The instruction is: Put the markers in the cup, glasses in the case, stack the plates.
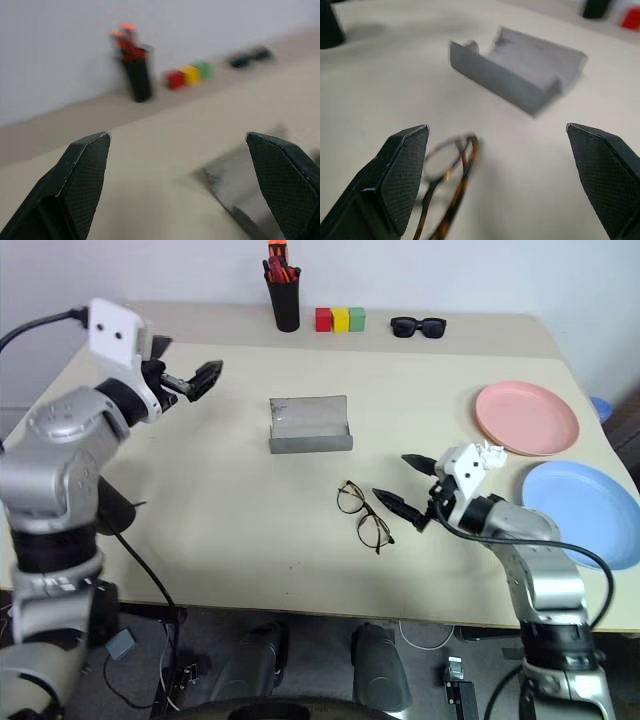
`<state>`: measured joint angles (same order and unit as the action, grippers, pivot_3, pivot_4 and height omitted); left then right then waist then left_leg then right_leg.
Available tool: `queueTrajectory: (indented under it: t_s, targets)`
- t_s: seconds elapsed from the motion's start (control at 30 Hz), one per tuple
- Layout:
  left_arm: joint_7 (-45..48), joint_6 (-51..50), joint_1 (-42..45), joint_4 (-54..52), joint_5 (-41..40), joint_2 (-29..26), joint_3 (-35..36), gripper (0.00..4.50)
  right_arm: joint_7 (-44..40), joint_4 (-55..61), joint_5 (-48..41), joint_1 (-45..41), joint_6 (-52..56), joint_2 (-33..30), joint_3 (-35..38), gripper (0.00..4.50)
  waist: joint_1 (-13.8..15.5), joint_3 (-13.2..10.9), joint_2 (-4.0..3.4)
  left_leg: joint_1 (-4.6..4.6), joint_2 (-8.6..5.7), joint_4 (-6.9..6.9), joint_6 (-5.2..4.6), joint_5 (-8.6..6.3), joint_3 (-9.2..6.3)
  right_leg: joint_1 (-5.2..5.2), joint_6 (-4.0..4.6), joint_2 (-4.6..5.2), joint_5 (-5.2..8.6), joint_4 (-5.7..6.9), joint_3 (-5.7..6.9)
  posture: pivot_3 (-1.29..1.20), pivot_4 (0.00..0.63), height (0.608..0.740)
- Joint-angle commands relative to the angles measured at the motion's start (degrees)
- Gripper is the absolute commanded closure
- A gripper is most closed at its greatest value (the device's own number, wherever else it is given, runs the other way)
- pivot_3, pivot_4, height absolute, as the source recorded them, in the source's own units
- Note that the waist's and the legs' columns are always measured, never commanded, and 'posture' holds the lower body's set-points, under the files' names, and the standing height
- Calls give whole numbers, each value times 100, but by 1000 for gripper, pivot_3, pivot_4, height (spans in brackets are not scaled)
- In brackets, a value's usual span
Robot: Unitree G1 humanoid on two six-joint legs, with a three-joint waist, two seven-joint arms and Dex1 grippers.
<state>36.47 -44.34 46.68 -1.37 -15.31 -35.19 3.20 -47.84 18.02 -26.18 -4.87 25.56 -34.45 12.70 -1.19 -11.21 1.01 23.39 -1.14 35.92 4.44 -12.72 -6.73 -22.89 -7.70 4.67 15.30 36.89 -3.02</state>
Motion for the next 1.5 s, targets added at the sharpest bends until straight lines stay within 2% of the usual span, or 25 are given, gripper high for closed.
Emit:
queueTrajectory:
  t_s: [0.03, 0.17, 0.23, 0.4, 0.5, 0.63, 1.1, 1.2, 1.43, 1.5]
  targets:
    - [1645, 974, 638, 1360, 19, -229, -616, 55, 172, 786, -439, 278, 333, -204, 498, 0, -2, -1, 0, 0, 0, 0, 0, 0, 0, -1, 0, 0, 0, 1, 0, 0, 150, 740]
    - [3045, 2075, 1565, 3091, 480, -195, -1348, 55, 487, 1247, -615, 642, 519, -243, 868, 0, 2, -3, 3, 3, 2, -3, -1, 0, 0, -5, 1, -1, 1, -1, 1, 0, 150, 740]
    - [3459, 2801, 2012, 4042, 850, -51, -1677, 55, 628, 1450, -699, 782, 616, -240, 966, 0, 23, -3, 4, 8, 2, -2, -2, -1, 0, -6, 0, -1, 1, -3, 1, 0, 150, 740]
    - [3780, 4145, 2902, 6041, 1549, 485, -2009, 55, 1006, 1740, -725, 789, 705, -181, 907, 0, 25, -5, 6, 10, 2, 0, -6, -3, 0, -3, -2, 0, 1, -9, 1, 0, 150, 740]
    - [3778, 4703, 3242, 6854, 1972, 810, -2166, 55, 1188, 1816, -719, 694, 749, -163, 761, 0, 25, -7, 9, 13, 2, 1, -8, -4, 0, -5, -4, 0, 2, -9, 1, 0, 150, 740]
    - [3694, 4995, 3421, 7367, 2365, 1174, -2265, 55, 1362, 1829, -628, 578, 716, -141, 581, 0, 25, -9, 14, 15, 2, 1, -11, -6, 0, -8, -6, 0, 3, -8, 1, 0, 150, 740]
    - [2758, 5020, 3313, 7811, 3345, 1580, -2366, 55, 1488, 1776, -611, 549, 537, -90, 491, 0, 24, -9, 14, 17, 1, 5, -13, -7, -1, -14, -9, 0, 4, 7, 1, 0, 150, 740]
    - [2624, 4952, 3286, 7852, 3460, 1607, -2359, 872, 1486, 1724, -571, 561, 437, -72, 462, 0, 13, -9, 14, 17, 1, 5, -13, -7, -1, -14, -9, 0, 4, 7, 1, 0, 150, 740]
    - [2720, 4982, 3278, 7832, 3418, 1626, -2189, 4336, 1331, 1492, -466, 724, 103, -31, 491, 0, 18, -9, 14, 17, 1, 5, -13, -7, -1, -15, -9, -1, 4, 10, 1, 0, 150, 740]
    - [2787, 4989, 3273, 7810, 3384, 1642, -2133, 4336, 1299, 1451, -443, 761, 18, -21, 505, 0, 19, -9, 14, 17, 1, 5, -13, -7, -1, -15, -9, 0, 4, 10, 1, 0, 150, 740]
